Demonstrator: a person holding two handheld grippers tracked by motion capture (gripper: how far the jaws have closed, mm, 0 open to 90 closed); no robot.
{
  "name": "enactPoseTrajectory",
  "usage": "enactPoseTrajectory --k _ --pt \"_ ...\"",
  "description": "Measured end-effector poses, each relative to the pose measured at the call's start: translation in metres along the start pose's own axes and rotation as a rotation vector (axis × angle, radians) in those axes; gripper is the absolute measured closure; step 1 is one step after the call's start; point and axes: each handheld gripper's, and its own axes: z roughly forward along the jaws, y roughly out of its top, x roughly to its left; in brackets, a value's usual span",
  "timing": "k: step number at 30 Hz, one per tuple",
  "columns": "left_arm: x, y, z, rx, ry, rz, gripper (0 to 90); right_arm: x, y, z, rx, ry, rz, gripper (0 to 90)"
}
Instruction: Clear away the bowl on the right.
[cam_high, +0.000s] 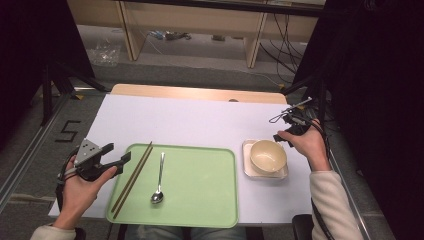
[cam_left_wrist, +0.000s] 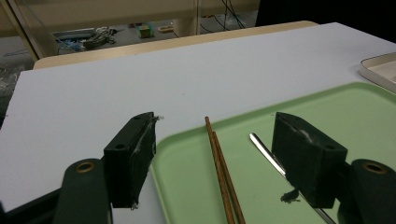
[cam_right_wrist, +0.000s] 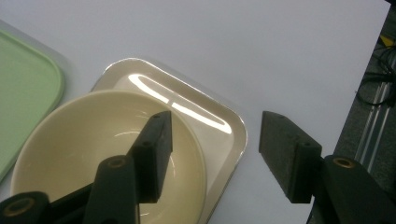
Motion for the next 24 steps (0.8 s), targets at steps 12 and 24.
enactPoseTrajectory --k 12,24 --pt "-0.001 0.000 0.001 0.002 0.000 0.002 30.4 -0.002 -0.006 0.009 0.122 0.021 0.041 55.7" --pt "-0.002 0.002 0.003 -0.002 -0.014 0.015 30.6 -0.003 -0.012 0.017 0.193 0.056 0.034 60.5"
